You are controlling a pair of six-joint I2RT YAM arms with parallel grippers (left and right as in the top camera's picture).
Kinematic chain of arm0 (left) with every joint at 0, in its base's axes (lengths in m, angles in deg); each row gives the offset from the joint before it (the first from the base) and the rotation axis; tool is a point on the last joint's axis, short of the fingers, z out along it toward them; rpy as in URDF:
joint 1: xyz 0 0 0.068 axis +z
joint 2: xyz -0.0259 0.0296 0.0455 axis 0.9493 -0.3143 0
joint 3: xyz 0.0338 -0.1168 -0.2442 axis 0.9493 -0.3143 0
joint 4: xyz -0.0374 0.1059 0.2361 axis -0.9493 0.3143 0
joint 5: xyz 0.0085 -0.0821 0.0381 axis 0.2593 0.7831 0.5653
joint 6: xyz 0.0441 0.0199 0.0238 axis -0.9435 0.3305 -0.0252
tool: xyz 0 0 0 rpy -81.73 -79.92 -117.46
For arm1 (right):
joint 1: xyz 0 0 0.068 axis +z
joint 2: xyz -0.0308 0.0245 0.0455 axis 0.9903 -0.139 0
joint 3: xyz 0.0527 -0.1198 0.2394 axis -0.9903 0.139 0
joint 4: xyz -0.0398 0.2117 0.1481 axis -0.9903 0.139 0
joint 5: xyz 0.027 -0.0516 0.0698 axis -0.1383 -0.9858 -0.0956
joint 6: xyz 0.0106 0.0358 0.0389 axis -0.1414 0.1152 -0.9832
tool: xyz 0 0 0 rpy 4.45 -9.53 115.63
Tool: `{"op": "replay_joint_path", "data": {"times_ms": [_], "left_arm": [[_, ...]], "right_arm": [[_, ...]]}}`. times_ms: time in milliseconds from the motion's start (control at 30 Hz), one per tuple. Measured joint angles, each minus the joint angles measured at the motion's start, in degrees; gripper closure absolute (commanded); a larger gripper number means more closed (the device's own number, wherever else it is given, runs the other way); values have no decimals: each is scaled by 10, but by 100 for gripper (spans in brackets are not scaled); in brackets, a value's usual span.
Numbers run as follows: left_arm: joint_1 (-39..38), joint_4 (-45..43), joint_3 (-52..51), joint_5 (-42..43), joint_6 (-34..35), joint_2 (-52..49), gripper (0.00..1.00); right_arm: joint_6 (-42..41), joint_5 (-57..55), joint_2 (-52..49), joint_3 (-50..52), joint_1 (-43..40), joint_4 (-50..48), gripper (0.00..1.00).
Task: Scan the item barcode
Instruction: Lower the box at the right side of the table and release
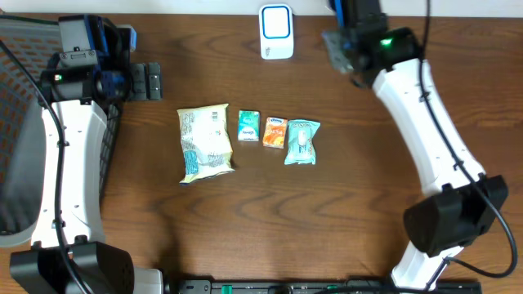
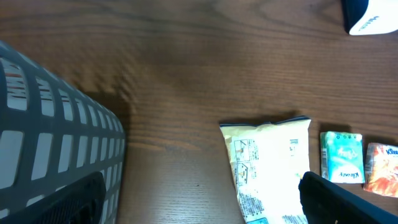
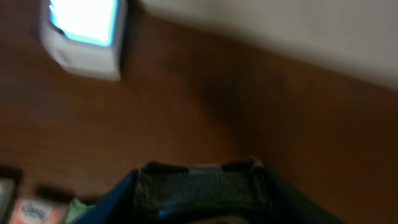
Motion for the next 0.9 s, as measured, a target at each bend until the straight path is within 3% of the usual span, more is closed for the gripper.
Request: {"op": "replay_joint_path", "data": {"times_ms": [200, 667, 700, 900], "left_arm": [[0, 0, 0, 0, 0, 0, 3], [0, 0, 0, 0, 0, 0, 2], [0, 0, 0, 0, 0, 0, 2], [0, 0, 0, 0, 0, 0, 2]], "right_arm": [[-59, 53, -29, 20, -93, 102, 56], [-92, 59, -106, 116, -226, 25, 54], [-94, 61, -106, 120, -232, 17, 51], [-106, 68, -108, 130, -247, -6, 14]]}}
